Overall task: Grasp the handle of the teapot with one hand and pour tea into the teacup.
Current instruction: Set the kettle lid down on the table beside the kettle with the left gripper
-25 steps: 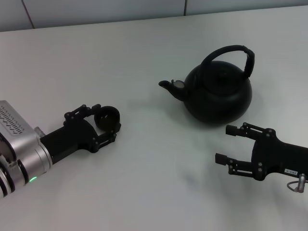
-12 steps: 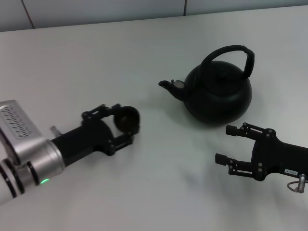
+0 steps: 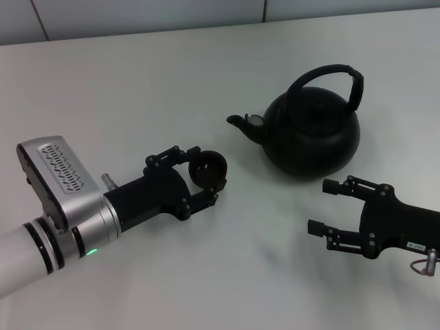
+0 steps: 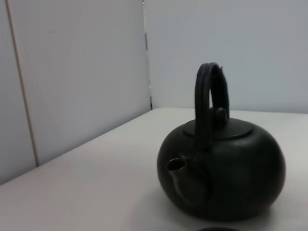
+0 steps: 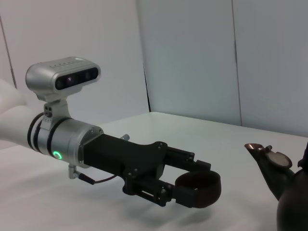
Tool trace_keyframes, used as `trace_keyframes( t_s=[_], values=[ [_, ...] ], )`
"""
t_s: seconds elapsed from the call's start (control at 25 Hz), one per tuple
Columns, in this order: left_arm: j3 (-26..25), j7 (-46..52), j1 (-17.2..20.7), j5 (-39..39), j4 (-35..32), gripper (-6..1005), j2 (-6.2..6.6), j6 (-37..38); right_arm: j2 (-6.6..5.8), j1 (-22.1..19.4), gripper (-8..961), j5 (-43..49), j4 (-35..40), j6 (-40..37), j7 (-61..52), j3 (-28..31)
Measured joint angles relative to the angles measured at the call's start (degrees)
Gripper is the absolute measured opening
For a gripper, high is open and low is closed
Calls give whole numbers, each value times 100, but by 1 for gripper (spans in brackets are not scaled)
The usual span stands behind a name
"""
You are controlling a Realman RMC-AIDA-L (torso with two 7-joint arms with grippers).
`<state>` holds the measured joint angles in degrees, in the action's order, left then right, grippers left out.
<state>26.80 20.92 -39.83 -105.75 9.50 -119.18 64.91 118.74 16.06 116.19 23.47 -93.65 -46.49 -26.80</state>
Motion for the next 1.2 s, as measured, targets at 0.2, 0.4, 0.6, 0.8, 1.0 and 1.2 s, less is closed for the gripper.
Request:
trace_keyframes(
  t_s=[0.2, 0.4, 0.6, 0.8, 1.0, 1.2],
  values=[
    [-20, -18, -7, 2, 10, 738, 0, -199, 0, 2, 790, 0, 0, -4, 0, 0],
    [-45, -153, -29, -75, 107, 750, 0, -394, 0, 12, 790, 0, 0, -5, 0, 0],
    [-92, -286, -53, -84, 187, 762, 0, -502, 0, 20, 790, 0, 0, -5, 0, 0],
    [-221, -286, -52, -86, 232, 774, 0, -562, 0, 20, 790, 0, 0, -5, 0, 0],
    [-245, -286, -51, -86, 237, 786, 0, -586, 0, 21, 790, 0, 0, -4, -12, 0],
    [-254, -286, -51, -116, 240, 798, 0, -600, 0, 27, 790, 0, 0, -4, -31, 0]
  ],
)
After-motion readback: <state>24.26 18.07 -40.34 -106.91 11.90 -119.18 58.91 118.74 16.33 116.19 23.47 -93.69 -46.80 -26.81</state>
